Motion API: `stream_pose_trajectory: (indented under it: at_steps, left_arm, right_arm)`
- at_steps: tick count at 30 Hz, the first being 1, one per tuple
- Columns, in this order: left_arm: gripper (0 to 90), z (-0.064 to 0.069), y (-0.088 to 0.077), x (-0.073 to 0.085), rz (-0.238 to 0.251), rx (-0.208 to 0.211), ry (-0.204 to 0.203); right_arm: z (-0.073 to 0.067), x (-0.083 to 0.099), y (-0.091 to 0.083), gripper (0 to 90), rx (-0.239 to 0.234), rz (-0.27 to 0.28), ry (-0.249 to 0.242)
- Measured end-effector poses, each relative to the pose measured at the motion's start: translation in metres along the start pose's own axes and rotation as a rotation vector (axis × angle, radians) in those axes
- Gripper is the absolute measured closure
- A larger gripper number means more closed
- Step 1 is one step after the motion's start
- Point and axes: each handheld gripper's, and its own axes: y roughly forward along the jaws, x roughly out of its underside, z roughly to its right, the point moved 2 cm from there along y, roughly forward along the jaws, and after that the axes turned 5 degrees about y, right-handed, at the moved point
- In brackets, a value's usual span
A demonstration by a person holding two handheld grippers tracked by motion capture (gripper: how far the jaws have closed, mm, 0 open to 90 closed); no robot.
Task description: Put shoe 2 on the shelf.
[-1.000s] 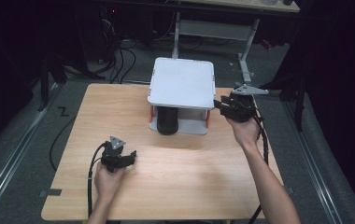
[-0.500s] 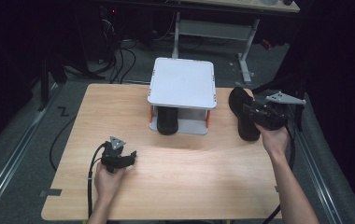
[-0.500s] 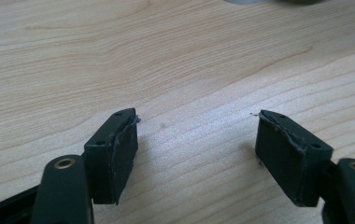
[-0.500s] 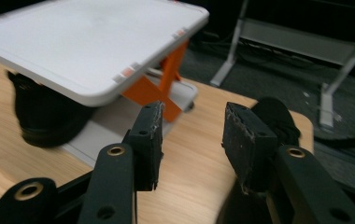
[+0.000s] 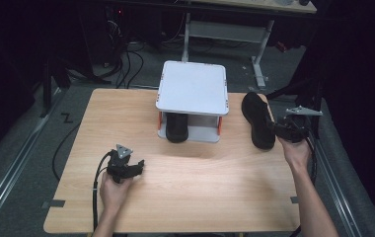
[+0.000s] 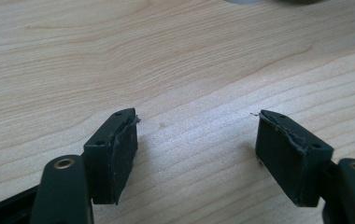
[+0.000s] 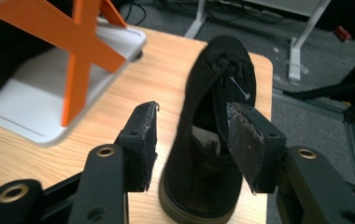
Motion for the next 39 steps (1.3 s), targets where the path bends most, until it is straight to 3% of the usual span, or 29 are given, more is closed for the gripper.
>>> stream_pose_trajectory:
  at_steps: [12,22,27,35,39]
  left_arm:
    - [30.3,0.000,0.000,0.000,0.000,0.000,0.000]
    - [30.3,0.000,0.000,0.000,0.001,0.000,-0.001]
    - [30.3,0.000,0.000,0.000,0.000,0.000,0.001]
    - [30.3,0.000,0.000,0.000,0.001,0.000,0.000]
    - [30.3,0.000,0.000,0.000,0.001,0.000,-0.001]
  right_arm:
    - [0.010,0.013,0.028,46.9,0.028,-0.064,0.008]
    - [0.004,0.020,0.051,47.0,0.029,-0.134,-0.001]
    - [0.000,0.025,0.063,53.1,0.059,-0.165,-0.032]
    - [0.000,0.027,0.069,70.1,0.023,-0.172,-0.005]
    - [-0.002,0.027,0.069,74.0,0.030,-0.183,-0.018]
